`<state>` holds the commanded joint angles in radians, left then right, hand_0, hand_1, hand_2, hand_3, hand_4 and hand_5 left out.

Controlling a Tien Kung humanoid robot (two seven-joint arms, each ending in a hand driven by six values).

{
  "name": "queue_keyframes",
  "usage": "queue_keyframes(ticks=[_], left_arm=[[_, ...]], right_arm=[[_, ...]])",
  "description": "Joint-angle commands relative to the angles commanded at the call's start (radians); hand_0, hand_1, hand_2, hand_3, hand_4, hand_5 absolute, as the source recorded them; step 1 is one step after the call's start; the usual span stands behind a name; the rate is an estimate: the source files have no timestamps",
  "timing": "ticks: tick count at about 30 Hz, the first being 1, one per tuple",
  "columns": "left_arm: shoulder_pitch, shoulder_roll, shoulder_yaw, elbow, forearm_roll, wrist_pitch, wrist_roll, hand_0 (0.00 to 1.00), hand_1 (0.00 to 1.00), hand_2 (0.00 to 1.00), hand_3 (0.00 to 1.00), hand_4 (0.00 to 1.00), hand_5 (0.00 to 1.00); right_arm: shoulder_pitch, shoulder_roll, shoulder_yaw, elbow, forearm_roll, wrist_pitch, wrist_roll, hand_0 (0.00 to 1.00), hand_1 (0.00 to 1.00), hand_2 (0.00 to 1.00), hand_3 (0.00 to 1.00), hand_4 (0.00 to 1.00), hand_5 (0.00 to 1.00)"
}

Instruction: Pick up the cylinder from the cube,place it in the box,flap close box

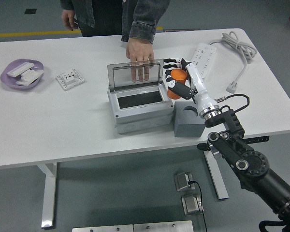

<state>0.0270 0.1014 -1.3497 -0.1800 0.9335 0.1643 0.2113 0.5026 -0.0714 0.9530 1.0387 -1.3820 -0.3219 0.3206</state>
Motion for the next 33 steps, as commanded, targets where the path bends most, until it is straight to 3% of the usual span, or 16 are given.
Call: queue_keyframes(ticks=[1,2,7,8,13,14,21,33], left_arm=[[0.000,0.001,-0.001,0.000,0.001,0.001,0.000,0.635,0.506,0.527,0.618,0.594,0.128],[0.000,0.001,-0.002,0.000,0.002,0.001,0.000,0.634,0.508,0.527,0.618,0.594,0.129],[-0.004,0.005,-0.003,0.000,0.006,0.003,-0.001,0.634,0.508,0.527,0.618,0.594,0.129],[-0.005,0.006,-0.002,0.000,0.008,0.003,-0.001,0.636,0.517,0.531,0.620,0.597,0.133],[-0.011,0.010,0.002,0.000,0.008,0.004,-0.001,0.636,0.517,0.531,0.620,0.597,0.133],[-0.012,0.010,0.003,0.000,0.008,0.004,-0.001,0.636,0.526,0.534,0.621,0.600,0.137],[-0.016,0.014,0.008,0.000,0.011,0.005,0.003,0.635,0.535,0.538,0.621,0.604,0.142],[-0.030,0.021,0.011,0.000,0.023,0.005,0.008,0.637,0.540,0.539,0.622,0.606,0.151]], right_arm=[[0.013,0.006,-0.017,-0.005,-0.017,-0.008,-0.005,0.212,0.347,0.541,0.546,0.002,0.002],[0.027,0.012,-0.033,-0.012,-0.034,-0.014,-0.010,0.152,0.265,0.425,0.352,0.002,0.002],[0.102,0.049,-0.112,-0.079,-0.134,-0.026,-0.036,0.152,0.265,0.425,0.352,0.002,0.002],[0.118,0.056,-0.127,-0.098,-0.158,-0.027,-0.039,0.066,0.206,0.329,0.239,0.002,0.002],[0.187,0.070,-0.184,-0.181,-0.241,-0.036,-0.041,0.066,0.206,0.329,0.239,0.002,0.002],[0.204,0.070,-0.199,-0.199,-0.256,-0.037,-0.041,0.002,0.174,0.293,0.220,0.002,0.002],[0.291,0.055,-0.308,-0.285,-0.338,-0.032,-0.043,0.002,0.174,0.287,0.215,0.002,0.002],[0.351,0.071,-0.409,-0.385,-0.439,-0.008,-0.033,0.002,0.173,0.287,0.218,0.002,0.002]])
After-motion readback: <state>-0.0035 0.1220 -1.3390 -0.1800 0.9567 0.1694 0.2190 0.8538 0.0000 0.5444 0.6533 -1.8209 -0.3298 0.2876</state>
